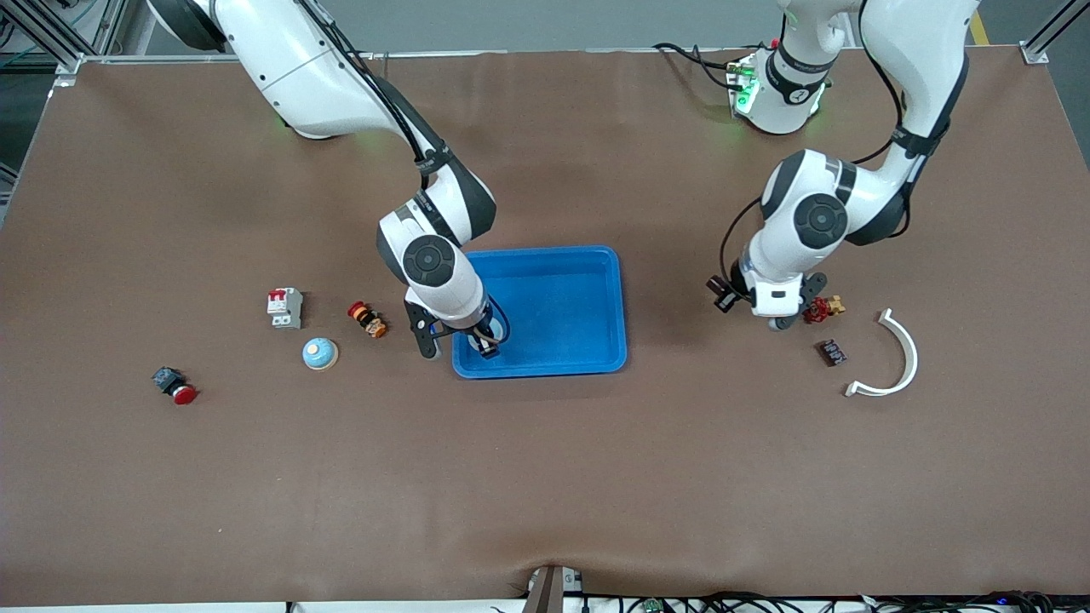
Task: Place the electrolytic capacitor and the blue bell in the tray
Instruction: 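Carry the bell and the capacitor over the blue tray with both grippers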
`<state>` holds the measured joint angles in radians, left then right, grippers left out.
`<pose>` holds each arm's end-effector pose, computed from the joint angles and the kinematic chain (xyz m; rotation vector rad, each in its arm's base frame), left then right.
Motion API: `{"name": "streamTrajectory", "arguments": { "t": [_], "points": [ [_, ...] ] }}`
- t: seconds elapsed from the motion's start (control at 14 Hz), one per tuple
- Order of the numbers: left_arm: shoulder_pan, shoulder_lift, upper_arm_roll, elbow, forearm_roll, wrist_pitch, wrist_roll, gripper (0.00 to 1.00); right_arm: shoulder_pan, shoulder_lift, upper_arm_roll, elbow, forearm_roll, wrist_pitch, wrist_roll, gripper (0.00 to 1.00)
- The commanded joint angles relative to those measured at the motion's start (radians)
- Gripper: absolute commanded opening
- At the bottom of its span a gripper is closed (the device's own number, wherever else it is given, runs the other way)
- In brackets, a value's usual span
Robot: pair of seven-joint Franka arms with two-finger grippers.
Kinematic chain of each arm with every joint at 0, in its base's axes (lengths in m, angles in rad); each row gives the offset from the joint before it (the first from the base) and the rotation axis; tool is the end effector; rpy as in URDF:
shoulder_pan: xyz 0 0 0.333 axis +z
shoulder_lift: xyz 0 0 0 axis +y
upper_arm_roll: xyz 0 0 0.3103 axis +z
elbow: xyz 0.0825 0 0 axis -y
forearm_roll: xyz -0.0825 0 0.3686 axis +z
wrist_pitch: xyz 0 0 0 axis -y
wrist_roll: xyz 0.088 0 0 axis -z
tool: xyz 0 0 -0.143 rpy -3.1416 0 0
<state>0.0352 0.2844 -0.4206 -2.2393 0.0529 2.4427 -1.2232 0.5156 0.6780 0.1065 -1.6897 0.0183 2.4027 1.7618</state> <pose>0.4861 -0.2015 0.2184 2.8687 1.2266 -0.1513 0.5465 0.3859 0.1794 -2.5576 1.7082 0.0910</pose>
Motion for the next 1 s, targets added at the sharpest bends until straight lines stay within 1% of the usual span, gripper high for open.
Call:
{"name": "streamTrajectory", "arguments": {
  "t": [0.0, 0.14, 0.36, 0.64, 0.71, 0.78, 0.86, 0.93],
  "points": [
    [-0.003, -0.008, -0.053, 0.038, 0.013, -0.050, -0.082, 0.00, 0.014, 0.034, -0.011, 0.035, -0.021, 0.009, 0.024, 0.00],
    [-0.033, -0.008, -0.072, 0.044, 0.013, -0.050, -0.143, 0.00, 0.014, 0.049, -0.014, 0.036, -0.029, 0.022, 0.024, 0.00],
    [-0.099, 0.004, -0.072, 0.061, 0.013, -0.054, -0.237, 0.00, 0.015, 0.057, -0.021, 0.036, -0.029, 0.036, 0.024, 0.00],
    [-0.172, 0.051, -0.069, 0.119, 0.013, -0.054, -0.343, 0.00, 0.017, 0.058, -0.021, 0.036, -0.027, 0.036, 0.024, 0.00],
    [-0.185, 0.068, -0.069, 0.136, 0.013, -0.054, -0.364, 0.00, 0.017, 0.060, -0.021, 0.036, -0.029, 0.036, 0.024, 0.03],
    [-0.198, 0.088, -0.067, 0.159, 0.013, -0.054, -0.389, 0.00, 0.017, 0.060, -0.021, 0.036, -0.029, 0.036, 0.024, 0.25],
    [-0.212, 0.102, -0.066, 0.182, 0.013, -0.054, -0.413, 0.00, 0.017, 0.060, -0.021, 0.036, -0.031, 0.036, 0.024, 0.50],
    [-0.222, 0.117, -0.066, 0.199, 0.013, -0.054, -0.433, 0.00, 0.017, 0.060, -0.021, 0.036, -0.034, 0.036, 0.024, 0.96]
  ]
}}
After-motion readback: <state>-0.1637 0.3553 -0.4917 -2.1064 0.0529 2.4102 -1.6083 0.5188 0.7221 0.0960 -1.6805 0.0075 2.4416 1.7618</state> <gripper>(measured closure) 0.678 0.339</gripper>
